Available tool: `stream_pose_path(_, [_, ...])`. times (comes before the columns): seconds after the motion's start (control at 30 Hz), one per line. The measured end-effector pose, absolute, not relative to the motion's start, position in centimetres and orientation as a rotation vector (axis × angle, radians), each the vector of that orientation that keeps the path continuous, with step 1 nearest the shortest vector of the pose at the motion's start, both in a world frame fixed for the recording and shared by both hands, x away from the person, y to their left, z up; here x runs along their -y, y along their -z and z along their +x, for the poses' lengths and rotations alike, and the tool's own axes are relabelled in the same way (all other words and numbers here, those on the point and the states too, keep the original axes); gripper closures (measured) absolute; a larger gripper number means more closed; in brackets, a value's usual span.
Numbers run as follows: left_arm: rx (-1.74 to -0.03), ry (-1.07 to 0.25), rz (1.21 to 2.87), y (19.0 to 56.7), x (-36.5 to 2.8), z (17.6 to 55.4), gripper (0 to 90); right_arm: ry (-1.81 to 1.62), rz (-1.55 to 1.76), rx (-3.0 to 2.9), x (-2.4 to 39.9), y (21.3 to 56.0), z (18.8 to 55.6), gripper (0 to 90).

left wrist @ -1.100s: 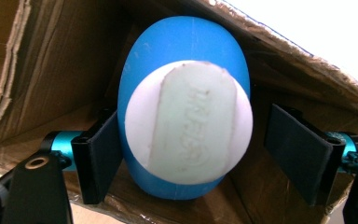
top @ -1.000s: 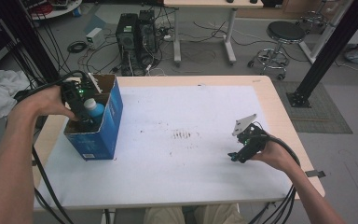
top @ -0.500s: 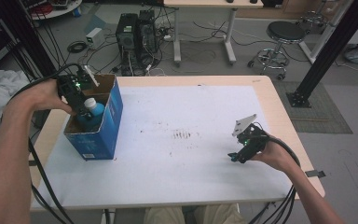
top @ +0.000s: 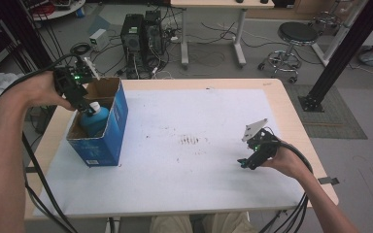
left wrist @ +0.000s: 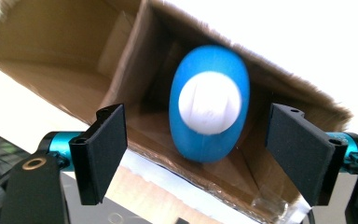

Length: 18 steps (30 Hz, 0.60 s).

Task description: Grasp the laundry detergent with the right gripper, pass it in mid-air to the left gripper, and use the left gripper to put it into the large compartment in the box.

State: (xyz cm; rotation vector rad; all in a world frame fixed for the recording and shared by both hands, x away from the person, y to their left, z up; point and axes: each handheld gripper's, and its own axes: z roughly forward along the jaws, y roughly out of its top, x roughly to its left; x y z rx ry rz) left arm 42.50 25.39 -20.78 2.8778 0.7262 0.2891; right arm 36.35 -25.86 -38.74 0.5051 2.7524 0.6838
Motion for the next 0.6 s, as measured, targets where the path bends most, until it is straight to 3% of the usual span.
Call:
stream_pose_path(0.3, [-0.564,-0.339,2.855,18.1,-20.9,41.2,16.8,-0.68,0.497,-2.756,25.6,38.4,36.4,13.0])
stream_pose_path(0.6, [-0.416,-0.309,2.894,19.2,-14.7,40.2,16.8,-0.676,0.481,-2.739,25.4,37.1,36.7,13.0])
